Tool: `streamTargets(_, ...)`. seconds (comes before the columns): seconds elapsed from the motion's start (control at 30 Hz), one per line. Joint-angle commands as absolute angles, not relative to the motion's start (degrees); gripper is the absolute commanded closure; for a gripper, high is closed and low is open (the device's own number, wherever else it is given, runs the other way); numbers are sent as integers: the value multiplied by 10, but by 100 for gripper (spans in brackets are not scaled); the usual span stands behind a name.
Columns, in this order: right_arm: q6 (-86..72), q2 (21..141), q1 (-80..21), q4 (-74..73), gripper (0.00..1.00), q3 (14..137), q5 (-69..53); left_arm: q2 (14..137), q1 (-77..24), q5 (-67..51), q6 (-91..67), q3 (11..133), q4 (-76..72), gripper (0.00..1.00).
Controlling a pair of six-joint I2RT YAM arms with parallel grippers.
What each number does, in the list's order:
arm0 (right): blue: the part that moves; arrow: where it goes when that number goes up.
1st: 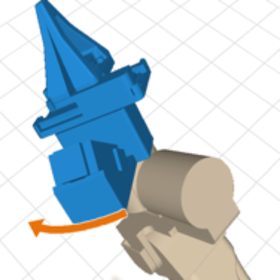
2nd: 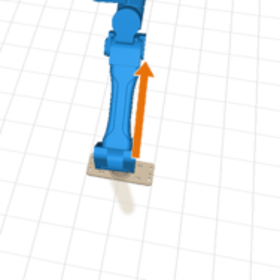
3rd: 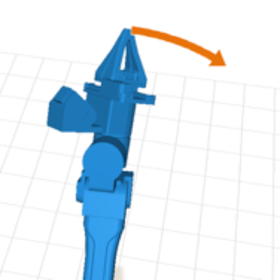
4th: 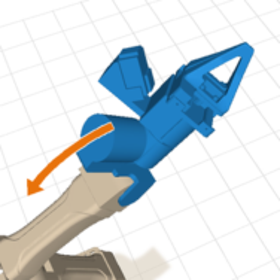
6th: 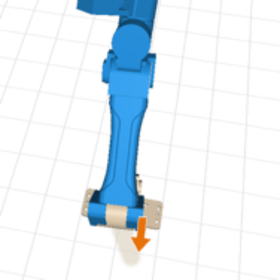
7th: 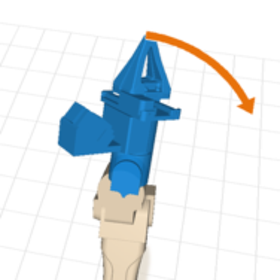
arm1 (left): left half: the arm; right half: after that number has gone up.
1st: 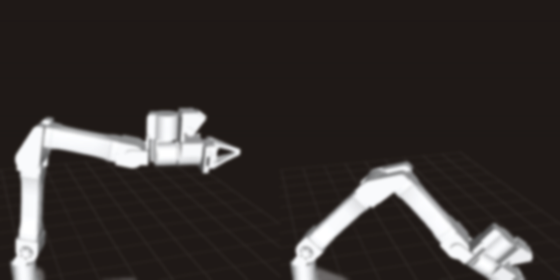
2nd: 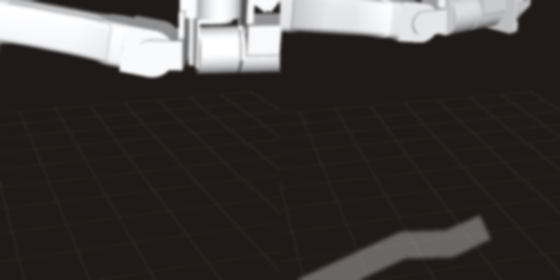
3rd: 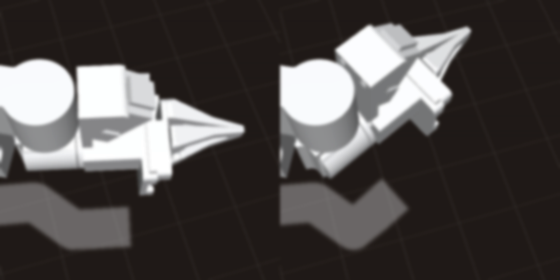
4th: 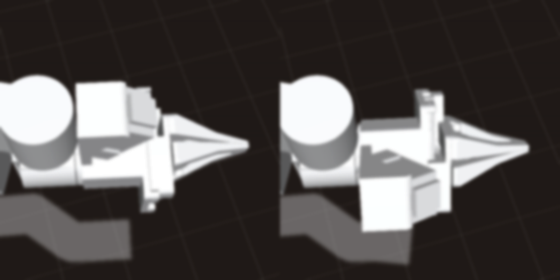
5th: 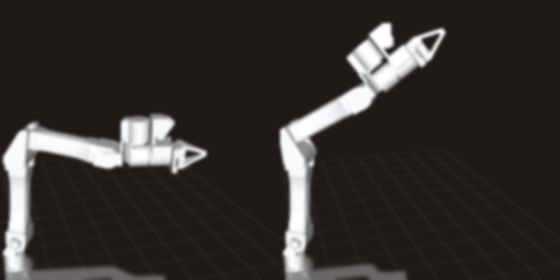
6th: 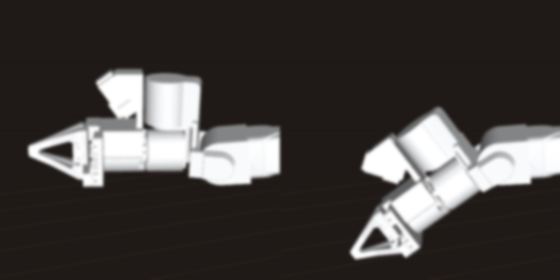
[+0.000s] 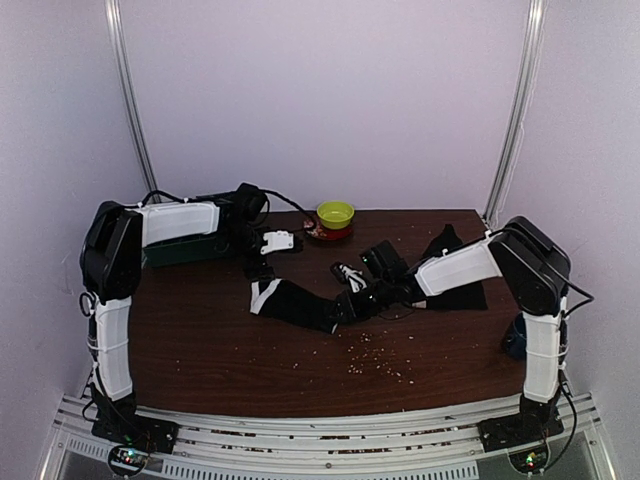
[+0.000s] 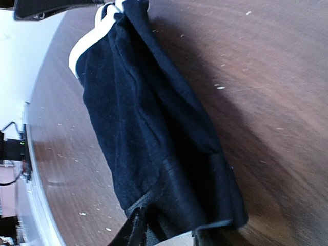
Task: Roll the underwear
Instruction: Adjust the underwear at the center of the board, then smooth out the underwear at the center of the board.
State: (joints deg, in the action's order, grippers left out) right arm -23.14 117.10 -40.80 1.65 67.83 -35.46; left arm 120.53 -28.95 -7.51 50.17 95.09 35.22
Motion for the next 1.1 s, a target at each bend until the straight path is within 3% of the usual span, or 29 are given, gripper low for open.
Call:
streamTargets(0.0, -202, 1124, -405, -43, 65, 686, -282, 1190, -285, -56, 482, 938, 310, 16)
streamTargets(0.2, -182, 1059, -407, -83, 55, 705, -230, 1165, -286, -50, 463, 939, 286, 8)
streamTargets(0.4, -171, 1008, -415, -66, 58, 683, -252, 1126, -288, -73, 460, 919, 289, 4)
streamTargets(0.5, -165, 1025, -432, -39, 64, 674, -306, 1095, -302, -94, 469, 876, 290, 16)
streamTargets(0.6, -186, 1060, -441, 14, 74, 671, -375, 1085, -323, -111, 478, 837, 290, 41)
streamTargets(0.7, -195, 1100, -443, 38, 76, 686, -398, 1094, -342, -109, 479, 817, 276, 62)
streamTargets(0.93, -211, 1174, -430, 49, 77, 734, -404, 1157, -344, -100, 470, 862, 262, 89)
streamTargets(1.07, -233, 1194, -413, 75, 78, 735, -406, 1194, -343, -91, 474, 884, 260, 97)
